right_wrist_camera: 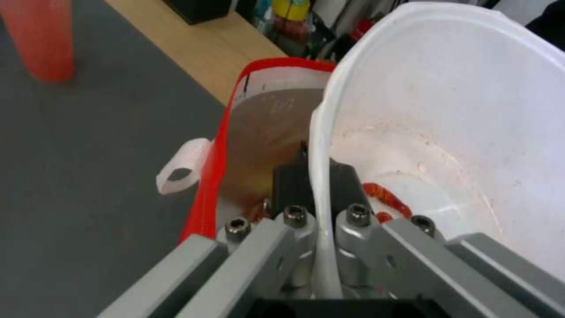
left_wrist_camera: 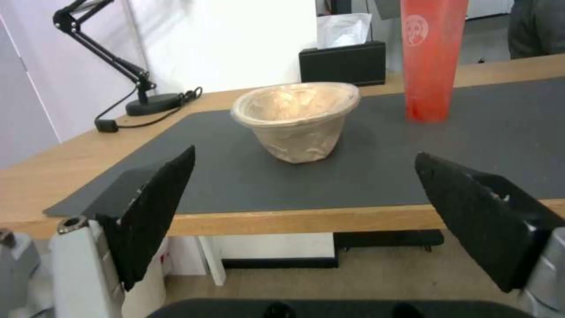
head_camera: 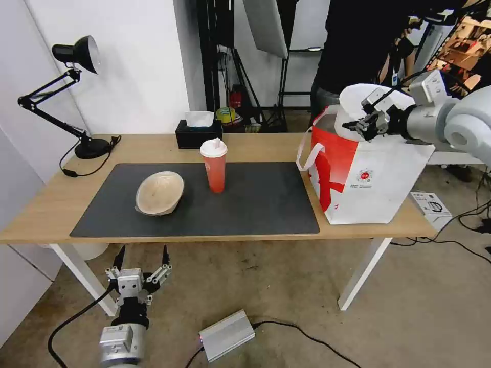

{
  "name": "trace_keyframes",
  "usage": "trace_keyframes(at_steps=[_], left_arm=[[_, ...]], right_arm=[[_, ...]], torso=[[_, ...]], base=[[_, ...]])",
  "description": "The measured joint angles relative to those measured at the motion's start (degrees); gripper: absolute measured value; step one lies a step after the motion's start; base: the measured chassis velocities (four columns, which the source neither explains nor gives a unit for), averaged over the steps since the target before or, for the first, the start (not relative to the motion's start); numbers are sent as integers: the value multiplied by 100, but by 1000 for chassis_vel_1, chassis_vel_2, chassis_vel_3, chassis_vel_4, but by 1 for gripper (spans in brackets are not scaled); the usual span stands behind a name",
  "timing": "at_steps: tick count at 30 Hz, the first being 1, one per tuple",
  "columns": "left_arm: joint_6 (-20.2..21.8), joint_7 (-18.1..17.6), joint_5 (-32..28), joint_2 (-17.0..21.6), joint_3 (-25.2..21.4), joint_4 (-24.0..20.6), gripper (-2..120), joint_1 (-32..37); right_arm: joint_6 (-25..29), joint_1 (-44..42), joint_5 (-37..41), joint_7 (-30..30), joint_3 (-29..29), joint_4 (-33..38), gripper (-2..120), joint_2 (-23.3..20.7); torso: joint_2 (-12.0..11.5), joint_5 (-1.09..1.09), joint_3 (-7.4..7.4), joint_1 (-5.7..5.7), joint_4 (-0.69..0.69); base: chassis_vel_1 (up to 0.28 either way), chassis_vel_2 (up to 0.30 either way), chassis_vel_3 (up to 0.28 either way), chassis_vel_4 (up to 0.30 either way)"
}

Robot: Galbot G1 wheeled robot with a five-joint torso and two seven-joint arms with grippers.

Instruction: Pick up the trash from the table and place it into the takeout bag.

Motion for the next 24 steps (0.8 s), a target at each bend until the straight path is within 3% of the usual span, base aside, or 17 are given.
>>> trace_keyframes(at_steps=[24], left_arm=[[-8, 0, 87, -19, 63, 139, 100, -77]], right_arm=[[-1, -10, -273, -512, 42, -28, 0, -47]], torso=[[0, 0, 0, 0, 0]], base=[[0, 0, 0, 0]])
